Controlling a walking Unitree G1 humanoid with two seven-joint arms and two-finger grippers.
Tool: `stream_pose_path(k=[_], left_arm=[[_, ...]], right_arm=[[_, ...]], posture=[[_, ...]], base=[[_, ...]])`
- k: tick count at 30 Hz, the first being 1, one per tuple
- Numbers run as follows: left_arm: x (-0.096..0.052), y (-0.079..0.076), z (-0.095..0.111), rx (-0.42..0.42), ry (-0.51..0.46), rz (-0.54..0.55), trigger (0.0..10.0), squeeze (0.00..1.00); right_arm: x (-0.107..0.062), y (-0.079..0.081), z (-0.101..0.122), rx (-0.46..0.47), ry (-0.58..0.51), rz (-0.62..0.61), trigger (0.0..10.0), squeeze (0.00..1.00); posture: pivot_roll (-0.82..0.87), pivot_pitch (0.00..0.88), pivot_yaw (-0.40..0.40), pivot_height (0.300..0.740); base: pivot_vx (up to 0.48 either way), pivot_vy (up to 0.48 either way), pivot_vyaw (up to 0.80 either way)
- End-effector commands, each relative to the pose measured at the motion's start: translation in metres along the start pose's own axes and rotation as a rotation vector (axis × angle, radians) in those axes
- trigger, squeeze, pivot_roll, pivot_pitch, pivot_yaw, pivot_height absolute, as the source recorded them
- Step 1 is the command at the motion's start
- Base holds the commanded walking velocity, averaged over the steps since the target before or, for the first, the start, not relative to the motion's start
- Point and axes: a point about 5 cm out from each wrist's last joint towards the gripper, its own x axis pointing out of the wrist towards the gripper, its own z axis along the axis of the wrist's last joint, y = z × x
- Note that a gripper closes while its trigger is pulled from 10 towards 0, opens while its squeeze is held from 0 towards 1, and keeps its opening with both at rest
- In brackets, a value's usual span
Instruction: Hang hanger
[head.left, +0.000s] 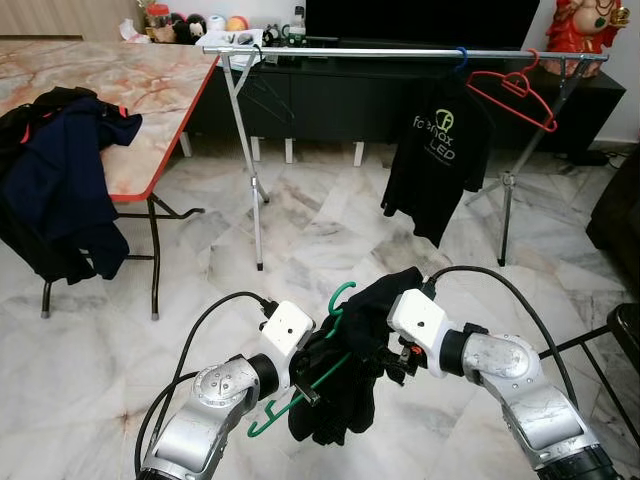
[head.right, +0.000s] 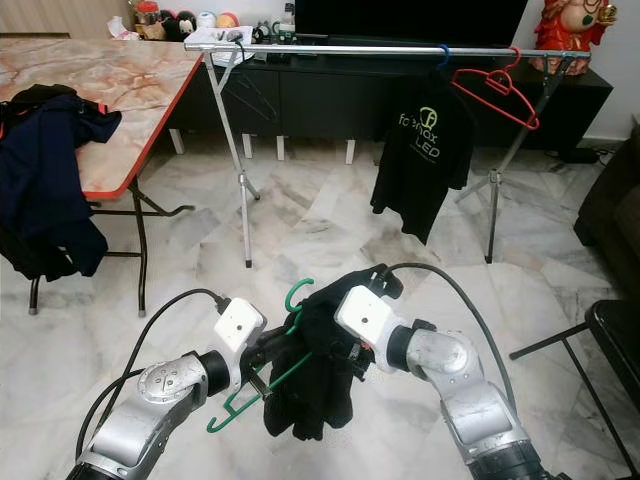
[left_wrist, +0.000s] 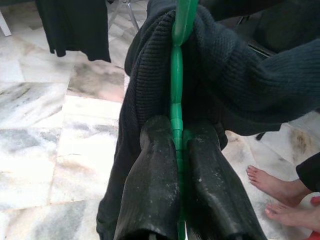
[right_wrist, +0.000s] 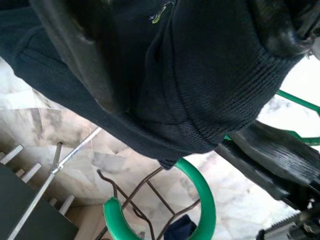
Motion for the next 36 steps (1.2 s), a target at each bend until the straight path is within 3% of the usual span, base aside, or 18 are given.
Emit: stream_pose_path(k=[1, 3, 4, 5, 6, 9, 13, 18, 29, 30, 33, 34, 36], left_arm=[[-0.001, 0.0, 0.011, 0.008, -0.051, 0.0, 10.0, 0.0], [-0.001, 0.0, 0.011, 0.008, -0.05, -0.002, 10.0, 0.0], [-0.001, 0.001, 0.011, 0.008, -0.049, -0.003, 10.0, 0.0], [-0.001, 0.001, 0.011, 0.008, -0.049, -0.003, 10.0, 0.0], [-0.001, 0.0, 0.011, 0.008, -0.049, -0.004, 10.0, 0.0], [-0.002, 0.0, 0.011, 0.008, -0.047, -0.006, 10.0, 0.0], [-0.002, 0.0, 0.01, 0.008, -0.04, -0.013, 10.0, 0.0], [-0.003, -0.001, 0.009, 0.008, -0.037, -0.016, 10.0, 0.0], [-0.003, -0.002, 0.009, 0.002, -0.031, -0.028, 10.0, 0.0], [-0.003, -0.002, 0.009, 0.002, -0.03, -0.029, 10.0, 0.0], [-0.004, -0.002, 0.009, 0.001, -0.03, -0.031, 10.0, 0.0], [-0.004, -0.002, 0.009, 0.0, -0.03, -0.032, 10.0, 0.0], [-0.004, -0.002, 0.009, 0.0, -0.03, -0.033, 10.0, 0.0]], right_arm=[[0.001, 0.004, -0.007, 0.002, 0.041, 0.022, 10.0, 1.0], [0.002, 0.005, -0.008, 0.013, 0.046, 0.035, 10.0, 1.0], [0.002, 0.006, -0.008, 0.017, 0.05, 0.047, 10.0, 0.94], [0.002, 0.006, -0.008, 0.017, 0.05, 0.047, 10.0, 0.94], [0.001, 0.007, -0.008, 0.035, 0.043, 0.062, 10.0, 0.0], [-0.002, 0.012, -0.008, 0.066, 0.03, 0.105, 10.0, 0.0], [-0.007, 0.019, -0.019, 0.057, 0.096, 0.159, 10.0, 0.0], [-0.005, 0.008, -0.028, 0.068, 0.158, 0.054, 10.0, 0.0], [-0.01, 0.013, -0.024, 0.076, 0.131, 0.12, 10.0, 0.0], [-0.012, 0.014, -0.023, 0.078, 0.123, 0.141, 10.0, 0.3], [-0.014, 0.016, -0.022, 0.073, 0.121, 0.167, 10.0, 0.3], [-0.017, 0.017, -0.025, 0.056, 0.152, 0.179, 10.0, 1.0], [-0.018, 0.018, -0.027, 0.044, 0.175, 0.187, 10.0, 1.0]], posture=[[0.04, 0.125, -0.027, 0.74], [0.04, 0.126, -0.027, 0.74], [0.04, 0.128, -0.027, 0.74], [0.04, 0.128, -0.027, 0.74], [0.04, 0.13, -0.026, 0.74], [0.04, 0.131, -0.026, 0.74], [0.04, 0.134, -0.025, 0.74], [0.04, 0.139, -0.022, 0.74], [0.04, 0.142, -0.018, 0.74], [0.04, 0.145, -0.017, 0.74], [0.04, 0.145, -0.017, 0.74], [0.03, 0.15, -0.016, 0.74], [0.03, 0.15, -0.016, 0.74]], base=[[0.0, 0.0, 0.0], [0.0, 0.0, 0.0], [0.0, 0.0, 0.0], [0.0, 0.0, 0.0], [0.0, 0.0, 0.0], [0.0, 0.0, 0.0], [0.0, 0.0, 0.0], [0.0, 0.0, 0.0], [0.0, 0.0, 0.0], [0.0, 0.0, 0.0], [0.0, 0.0, 0.0], [0.0, 0.0, 0.0], [0.0, 0.0, 0.0]])
